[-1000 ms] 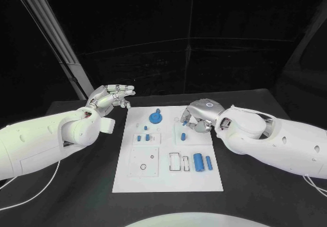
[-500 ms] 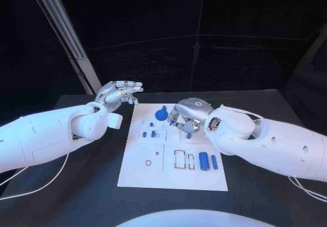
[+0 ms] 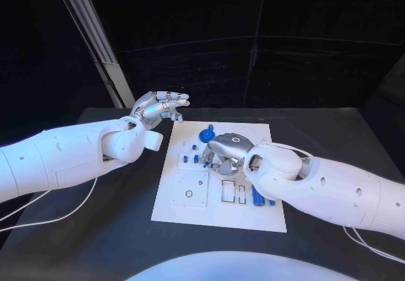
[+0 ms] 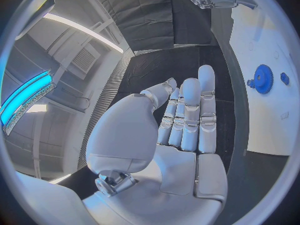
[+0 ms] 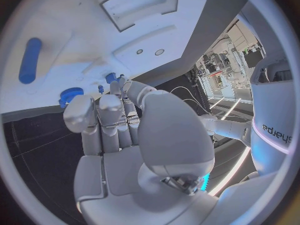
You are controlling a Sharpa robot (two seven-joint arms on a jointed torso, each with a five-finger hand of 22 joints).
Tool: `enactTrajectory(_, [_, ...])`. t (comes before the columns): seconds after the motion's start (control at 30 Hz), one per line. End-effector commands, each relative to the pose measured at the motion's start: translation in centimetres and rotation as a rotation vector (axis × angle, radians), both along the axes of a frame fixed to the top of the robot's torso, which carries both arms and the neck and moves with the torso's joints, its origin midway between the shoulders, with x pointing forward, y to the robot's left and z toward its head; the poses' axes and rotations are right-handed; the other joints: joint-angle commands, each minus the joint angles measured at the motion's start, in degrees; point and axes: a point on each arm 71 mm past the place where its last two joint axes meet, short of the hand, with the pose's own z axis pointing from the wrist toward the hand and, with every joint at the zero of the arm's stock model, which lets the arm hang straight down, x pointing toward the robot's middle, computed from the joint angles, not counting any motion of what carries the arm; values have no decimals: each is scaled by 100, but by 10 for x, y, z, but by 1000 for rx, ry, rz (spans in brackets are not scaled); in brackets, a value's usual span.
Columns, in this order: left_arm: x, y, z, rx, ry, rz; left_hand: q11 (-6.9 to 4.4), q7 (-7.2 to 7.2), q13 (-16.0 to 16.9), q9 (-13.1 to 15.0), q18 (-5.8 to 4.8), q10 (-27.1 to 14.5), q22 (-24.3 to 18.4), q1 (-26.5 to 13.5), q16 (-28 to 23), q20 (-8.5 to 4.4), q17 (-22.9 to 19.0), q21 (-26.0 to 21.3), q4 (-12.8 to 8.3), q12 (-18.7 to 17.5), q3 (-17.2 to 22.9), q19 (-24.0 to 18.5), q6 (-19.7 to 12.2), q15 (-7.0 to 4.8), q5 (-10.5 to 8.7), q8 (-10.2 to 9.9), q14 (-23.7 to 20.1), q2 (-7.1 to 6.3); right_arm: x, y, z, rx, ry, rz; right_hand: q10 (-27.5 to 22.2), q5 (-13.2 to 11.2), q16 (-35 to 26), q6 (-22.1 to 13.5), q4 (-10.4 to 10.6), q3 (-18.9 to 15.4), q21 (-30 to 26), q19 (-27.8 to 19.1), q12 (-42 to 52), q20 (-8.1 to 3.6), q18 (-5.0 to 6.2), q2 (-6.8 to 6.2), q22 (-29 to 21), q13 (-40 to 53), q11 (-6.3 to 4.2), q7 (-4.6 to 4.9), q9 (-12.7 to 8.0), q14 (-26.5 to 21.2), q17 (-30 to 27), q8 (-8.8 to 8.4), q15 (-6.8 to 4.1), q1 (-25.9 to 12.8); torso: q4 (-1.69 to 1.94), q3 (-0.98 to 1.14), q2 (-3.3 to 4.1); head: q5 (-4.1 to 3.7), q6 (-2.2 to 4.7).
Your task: Assemble the parts on the task board
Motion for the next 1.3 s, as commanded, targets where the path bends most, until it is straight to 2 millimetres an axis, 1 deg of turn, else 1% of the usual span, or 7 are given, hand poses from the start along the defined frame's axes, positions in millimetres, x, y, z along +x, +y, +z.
enactTrajectory(0.03, [0,-3,1,-12,-2,-15,3,22,-6,-4,80,-35,-6,44,-38,-1,-5,-25,-28,28,-5,-34,-19,-7,38,22,-36,13,-4,5,-4,-14,28,35,9,13,33,35,-24,13,34,29,-25,-12,-52,23,7,7,27,16,6,138,-1,29,-29,-50,1,0,0,22,-20])
enactTrajectory(0.2, [1,-3,1,-13,-2,-17,3,22,-6,-4,80,-35,-6,44,-38,-1,-5,-25,-28,28,-5,-34,-19,-7,38,22,-36,13,-8,9,-11,-28,47,53,9,20,39,35,-23,13,38,28,-26,-11,-52,28,10,7,28,17,6,137,3,27,-29,-55,-5,9,1,59,-50])
enactTrajectory(0.37, [1,-3,1,-12,-2,-16,3,22,-6,-4,80,-35,-6,44,-38,-1,-5,-25,-28,28,-5,-34,-19,-7,38,22,-36,13,-12,11,-15,-39,64,68,8,22,41,35,-21,11,39,27,-27,-11,-52,30,11,8,29,18,6,136,2,27,-28,-61,-6,5,2,72,-70])
enactTrajectory(0.5, [1,-4,1,-12,-2,-17,7,27,-8,-5,78,-41,-10,38,-38,0,-12,-29,-27,35,-15,-34,-23,-4,36,24,-39,17,-13,13,-17,-41,70,73,6,23,35,35,-18,5,40,23,-29,-9,-52,32,10,8,30,19,6,133,-11,25,-26,-73,-10,7,0,83,-83])
enactTrajectory(0.73, [1,-4,1,-13,-2,-18,7,27,-8,-5,78,-41,-10,38,-38,0,-12,-29,-27,35,-15,-34,-23,-4,36,24,-39,17,-14,15,-21,-42,77,76,6,23,35,35,-18,5,40,23,-29,-9,-52,32,10,8,30,19,6,133,-11,25,-26,-73,-1,8,-3,96,-109])
enactTrajectory(1.03, [1,-3,1,-12,-1,-18,7,27,-8,-5,78,-41,-10,38,-38,0,-12,-29,-27,35,-15,-34,-23,-4,36,24,-39,17,-15,17,-22,-48,85,83,5,23,37,34,-15,2,40,20,-31,-8,-51,35,9,8,31,20,7,131,-13,23,-25,-82,-5,5,-2,101,-111])
enactTrajectory(1.3, [2,-3,1,-11,1,-17,7,27,-8,-5,78,-41,-10,38,-38,0,-12,-29,-27,35,-15,-34,-23,-4,36,24,-39,17,-16,16,-23,-59,93,86,4,24,39,33,-14,0,41,18,-32,-8,-51,37,10,8,31,20,7,130,-12,22,-25,-86,-7,5,-5,104,-128])
